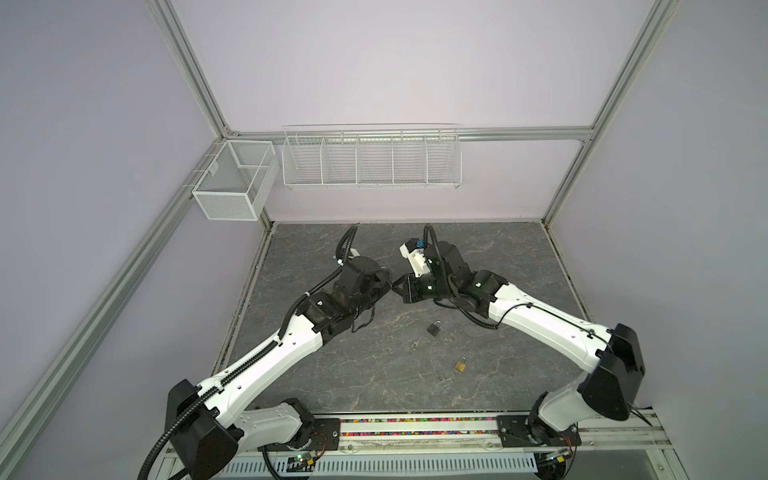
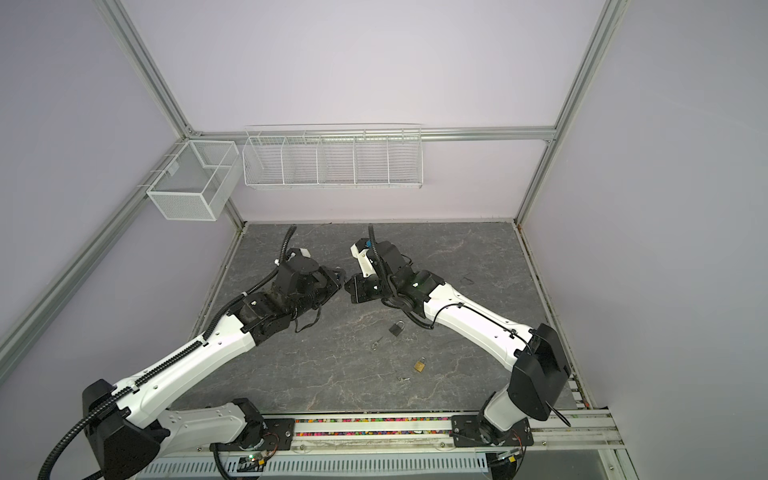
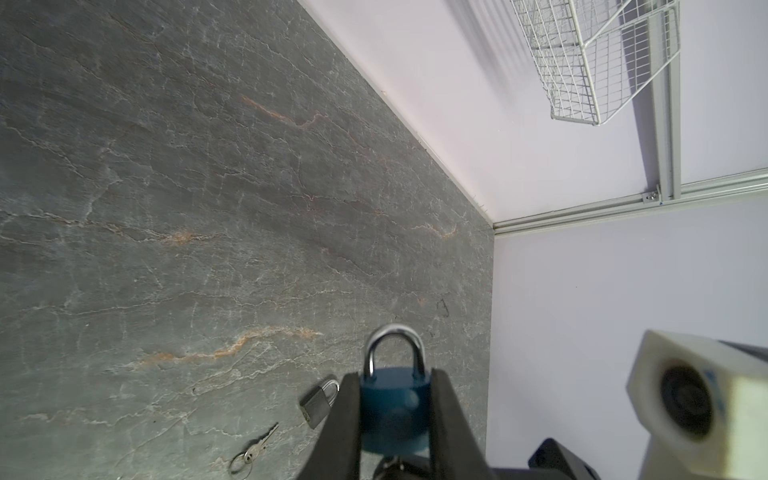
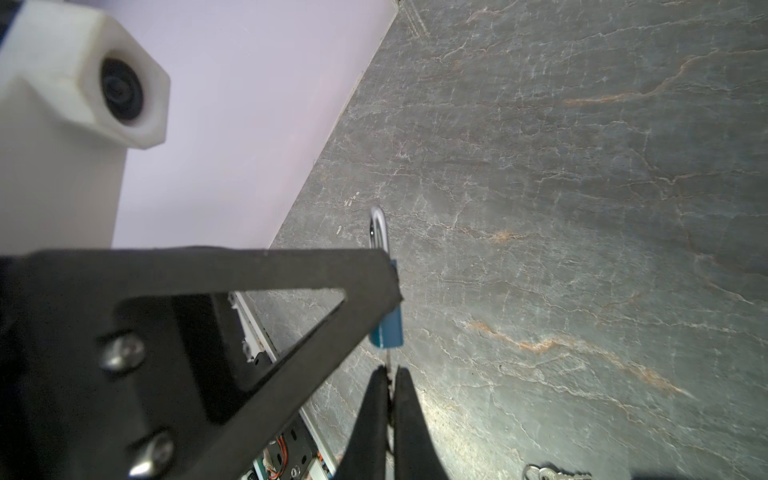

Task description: Unlock with the key

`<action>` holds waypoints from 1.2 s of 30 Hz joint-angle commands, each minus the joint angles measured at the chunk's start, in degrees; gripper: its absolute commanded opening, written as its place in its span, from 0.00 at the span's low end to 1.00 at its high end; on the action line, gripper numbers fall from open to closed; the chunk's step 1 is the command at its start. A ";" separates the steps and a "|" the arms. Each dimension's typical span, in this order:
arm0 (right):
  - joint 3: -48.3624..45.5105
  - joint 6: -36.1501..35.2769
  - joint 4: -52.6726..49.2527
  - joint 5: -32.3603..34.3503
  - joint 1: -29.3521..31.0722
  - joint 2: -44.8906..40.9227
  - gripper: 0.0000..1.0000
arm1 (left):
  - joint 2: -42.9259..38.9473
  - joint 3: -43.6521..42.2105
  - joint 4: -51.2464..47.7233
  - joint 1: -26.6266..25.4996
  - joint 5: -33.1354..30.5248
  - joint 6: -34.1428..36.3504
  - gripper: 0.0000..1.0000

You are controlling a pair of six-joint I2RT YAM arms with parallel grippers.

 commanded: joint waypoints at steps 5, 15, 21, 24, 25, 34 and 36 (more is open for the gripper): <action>1.34 -0.39 0.35 7.04 0.44 -1.72 0.07 | -0.13 -0.13 1.90 -0.13 2.81 -3.12 0.00; 4.84 -3.35 0.18 10.85 2.98 -0.57 0.07 | 1.95 1.70 -0.31 -0.34 7.96 -2.15 0.00; 4.04 -2.01 6.57 1.34 1.32 -1.50 0.07 | 2.23 0.40 0.43 -0.34 11.70 1.13 0.00; 1.74 3.31 11.50 -4.46 -0.85 -2.00 0.07 | 2.09 0.47 0.63 -0.41 13.49 3.29 0.00; 1.14 3.84 12.17 -4.30 -0.96 -2.56 0.07 | 1.84 0.46 0.50 -0.41 13.92 3.35 0.00; 3.58 -7.64 1.95 20.57 4.44 -2.38 0.07 | 1.14 1.02 -2.55 -0.38 13.42 1.47 0.00; 3.76 -9.29 2.60 22.75 5.43 -1.97 0.07 | 0.87 0.27 -1.33 -0.38 13.74 0.54 0.00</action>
